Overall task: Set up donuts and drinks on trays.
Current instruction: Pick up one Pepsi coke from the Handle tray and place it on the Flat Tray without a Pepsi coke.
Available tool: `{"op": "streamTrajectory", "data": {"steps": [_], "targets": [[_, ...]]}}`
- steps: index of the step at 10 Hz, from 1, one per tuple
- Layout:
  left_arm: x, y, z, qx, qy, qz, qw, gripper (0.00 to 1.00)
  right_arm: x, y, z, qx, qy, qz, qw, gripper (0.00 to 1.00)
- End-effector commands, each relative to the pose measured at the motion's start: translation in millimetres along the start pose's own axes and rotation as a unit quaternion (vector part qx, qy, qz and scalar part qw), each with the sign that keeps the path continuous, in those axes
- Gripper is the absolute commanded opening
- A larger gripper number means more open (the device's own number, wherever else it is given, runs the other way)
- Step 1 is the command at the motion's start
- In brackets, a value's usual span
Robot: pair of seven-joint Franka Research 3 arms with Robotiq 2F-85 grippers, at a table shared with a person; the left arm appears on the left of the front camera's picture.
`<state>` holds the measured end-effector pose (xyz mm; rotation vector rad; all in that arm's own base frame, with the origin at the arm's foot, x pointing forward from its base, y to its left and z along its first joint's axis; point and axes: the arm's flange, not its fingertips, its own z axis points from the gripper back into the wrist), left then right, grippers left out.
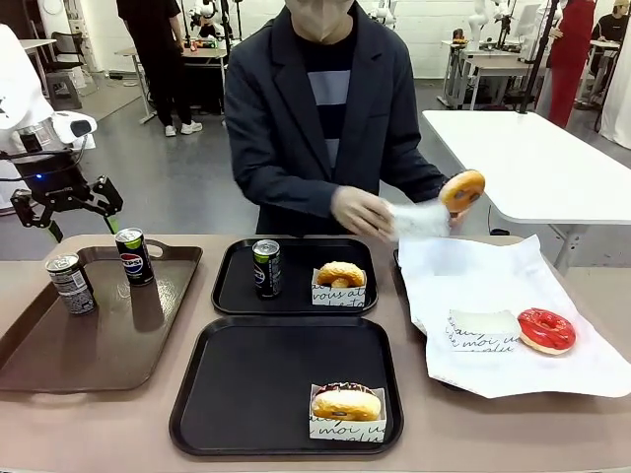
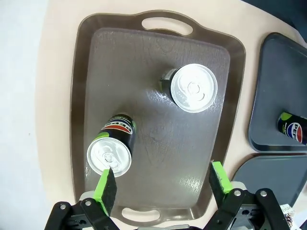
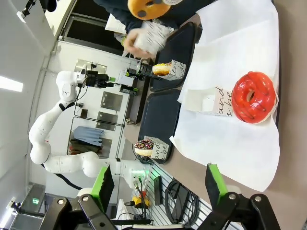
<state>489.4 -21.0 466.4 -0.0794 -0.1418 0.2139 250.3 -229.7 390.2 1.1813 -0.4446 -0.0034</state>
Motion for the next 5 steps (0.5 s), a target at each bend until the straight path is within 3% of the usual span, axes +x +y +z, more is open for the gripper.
{"op": "streamTrajectory", "data": {"steps": [1, 5], "targets": [[-2.9, 4.4, 1.8, -0.006, 0.000, 0.000, 1.000, 1.00, 1.5, -1.2, 0.2, 0.008, -0.006, 0.009, 1.000, 1.00], [0.1, 0.8, 0.7, 0.000, -0.001, 0.001, 1.000, 1.00, 1.5, -1.2, 0.2, 0.008, -0.006, 0.009, 1.000, 1.00]]}}
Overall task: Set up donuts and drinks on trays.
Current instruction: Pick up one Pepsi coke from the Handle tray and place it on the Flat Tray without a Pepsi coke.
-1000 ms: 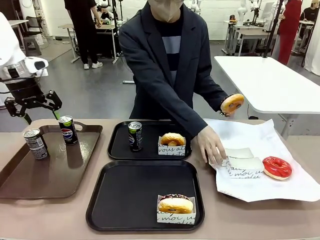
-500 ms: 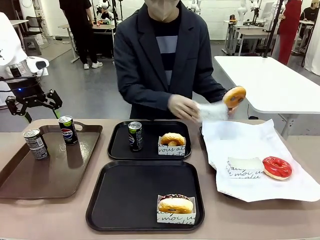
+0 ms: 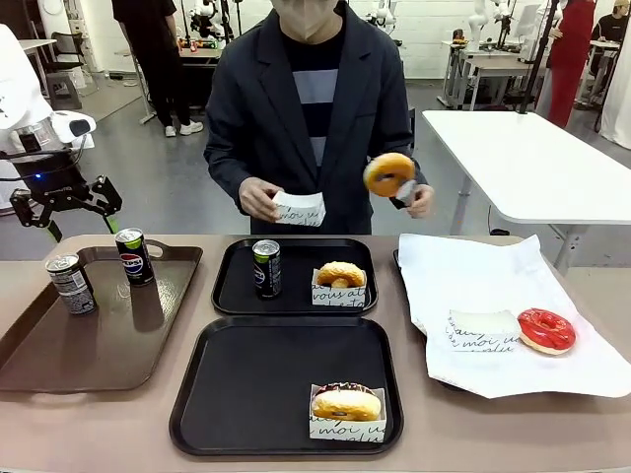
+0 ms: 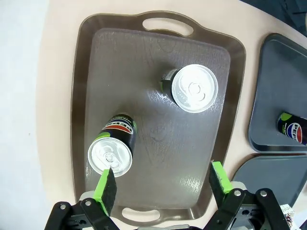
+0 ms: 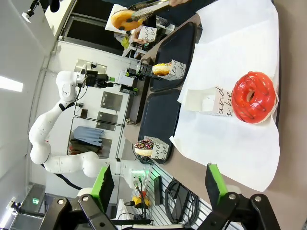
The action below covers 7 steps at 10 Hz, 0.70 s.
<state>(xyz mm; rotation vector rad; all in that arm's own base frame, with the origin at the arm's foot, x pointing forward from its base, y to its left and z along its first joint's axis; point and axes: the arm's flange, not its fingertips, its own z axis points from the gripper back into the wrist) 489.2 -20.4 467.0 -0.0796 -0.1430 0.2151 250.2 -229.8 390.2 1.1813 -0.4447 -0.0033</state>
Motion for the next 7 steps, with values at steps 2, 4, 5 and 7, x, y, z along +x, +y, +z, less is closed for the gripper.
{"op": "streamTrajectory", "data": {"steps": [2, 4, 5, 7], "targets": [[4, 21, 3, 0.021, -0.010, -0.044, 0.999, 1.00, 2, -1, 0, 0.008, -0.006, 0.009, 1.000, 1.00], [1, 37, -11, 0.055, -0.014, -0.070, 0.996, 1.00, 2, -1, 0, 0.008, -0.006, 0.009, 1.000, 1.00], [6, 42, -16, 0.071, -0.011, -0.082, 0.994, 1.00, 2, -1, 0, 0.008, -0.006, 0.009, 1.000, 1.00], [15, 48, -25, 0.078, -0.004, -0.088, 0.993, 1.00, 2, -1, 0, 0.008, -0.006, 0.009, 1.000, 1.00]]}}
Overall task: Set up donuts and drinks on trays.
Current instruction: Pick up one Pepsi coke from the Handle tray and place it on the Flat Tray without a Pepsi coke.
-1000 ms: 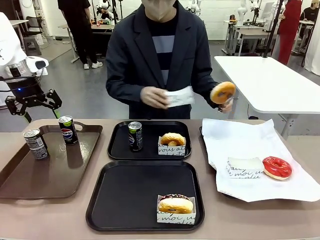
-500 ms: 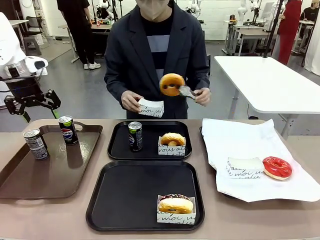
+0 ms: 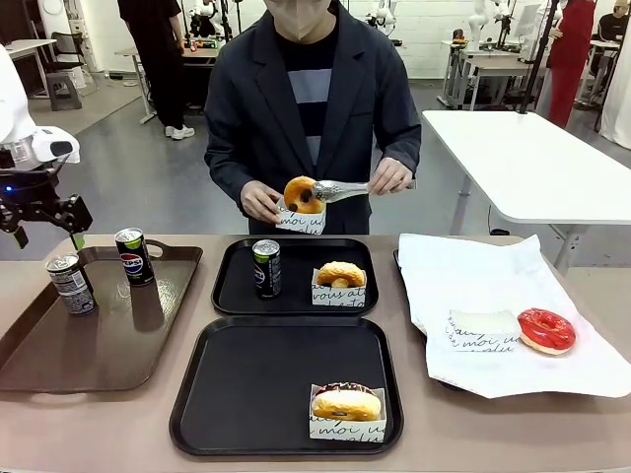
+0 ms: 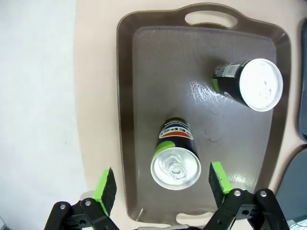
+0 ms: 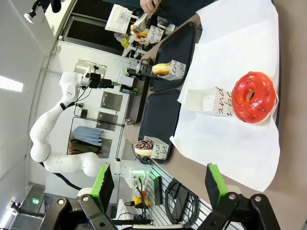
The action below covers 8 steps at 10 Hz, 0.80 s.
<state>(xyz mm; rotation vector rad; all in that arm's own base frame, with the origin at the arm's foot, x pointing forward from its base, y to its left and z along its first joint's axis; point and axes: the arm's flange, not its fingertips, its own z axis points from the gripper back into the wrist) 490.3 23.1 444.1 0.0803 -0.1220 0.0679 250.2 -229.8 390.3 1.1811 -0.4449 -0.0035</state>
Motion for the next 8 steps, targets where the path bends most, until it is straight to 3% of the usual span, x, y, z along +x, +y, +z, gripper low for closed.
{"op": "streamTrajectory", "data": {"steps": [1, 8], "targets": [[8, 3, -13, -0.008, -0.007, -0.007, 1.000, 1.00, 2, -1, 0, 0.008, -0.006, 0.009, 1.000, 1.00], [8, -7, -51, -0.010, 0.027, -0.013, 1.000, 1.00, 2, -1, 0, 0.008, -0.006, 0.009, 1.000, 1.00]]}}
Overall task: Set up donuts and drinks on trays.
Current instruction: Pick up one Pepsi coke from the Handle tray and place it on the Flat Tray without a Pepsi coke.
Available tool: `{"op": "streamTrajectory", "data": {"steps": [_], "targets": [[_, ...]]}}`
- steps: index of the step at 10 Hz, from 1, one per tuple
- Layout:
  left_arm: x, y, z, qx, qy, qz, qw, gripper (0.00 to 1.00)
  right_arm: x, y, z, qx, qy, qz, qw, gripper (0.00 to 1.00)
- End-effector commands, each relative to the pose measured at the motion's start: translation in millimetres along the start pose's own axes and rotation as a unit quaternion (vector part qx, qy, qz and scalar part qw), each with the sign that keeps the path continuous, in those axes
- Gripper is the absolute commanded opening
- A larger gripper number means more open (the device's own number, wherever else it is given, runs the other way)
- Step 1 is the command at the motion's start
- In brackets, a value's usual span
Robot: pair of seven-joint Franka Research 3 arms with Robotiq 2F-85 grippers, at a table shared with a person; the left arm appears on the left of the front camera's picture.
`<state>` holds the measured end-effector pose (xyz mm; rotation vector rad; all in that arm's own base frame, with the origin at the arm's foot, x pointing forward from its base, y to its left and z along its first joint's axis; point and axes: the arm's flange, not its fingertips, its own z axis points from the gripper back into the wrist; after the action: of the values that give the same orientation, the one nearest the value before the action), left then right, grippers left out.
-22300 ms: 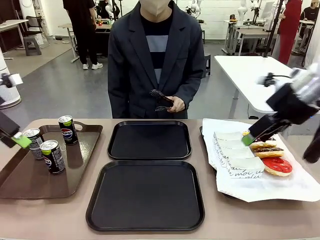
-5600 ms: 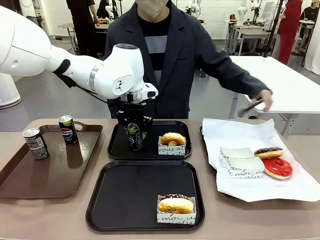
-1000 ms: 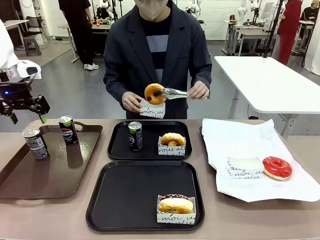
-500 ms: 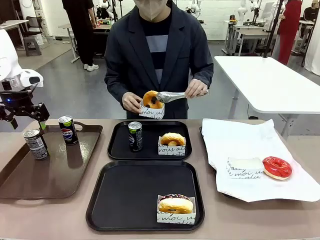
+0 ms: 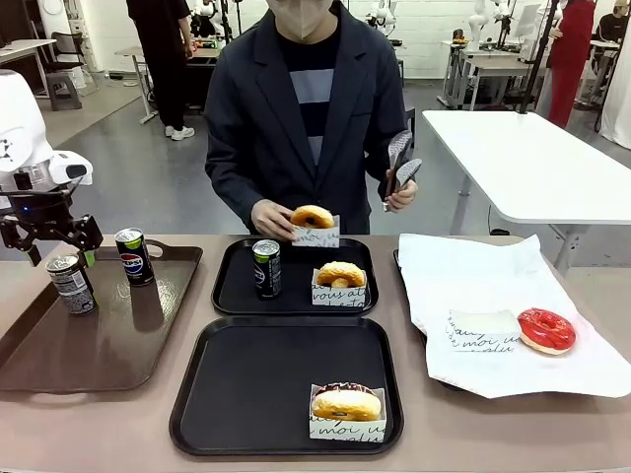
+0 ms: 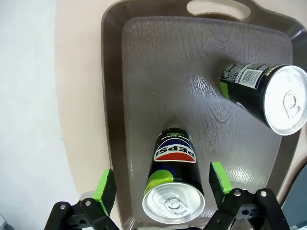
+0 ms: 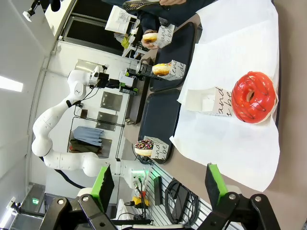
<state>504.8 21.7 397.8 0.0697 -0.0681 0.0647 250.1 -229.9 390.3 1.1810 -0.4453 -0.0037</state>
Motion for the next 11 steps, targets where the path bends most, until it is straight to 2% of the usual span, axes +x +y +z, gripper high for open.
{"op": "streamTrajectory", "data": {"steps": [1, 11], "targets": [[-1, -3, -5, -0.006, 0.002, -0.015, 1.000, 1.00, 2, -1, 0, 0.008, -0.006, 0.009, 1.000, 1.00], [-25, 6, -19, -0.048, -0.004, -0.017, 0.999, 1.00, 2, -1, 0, 0.008, -0.006, 0.009, 1.000, 1.00]]}}
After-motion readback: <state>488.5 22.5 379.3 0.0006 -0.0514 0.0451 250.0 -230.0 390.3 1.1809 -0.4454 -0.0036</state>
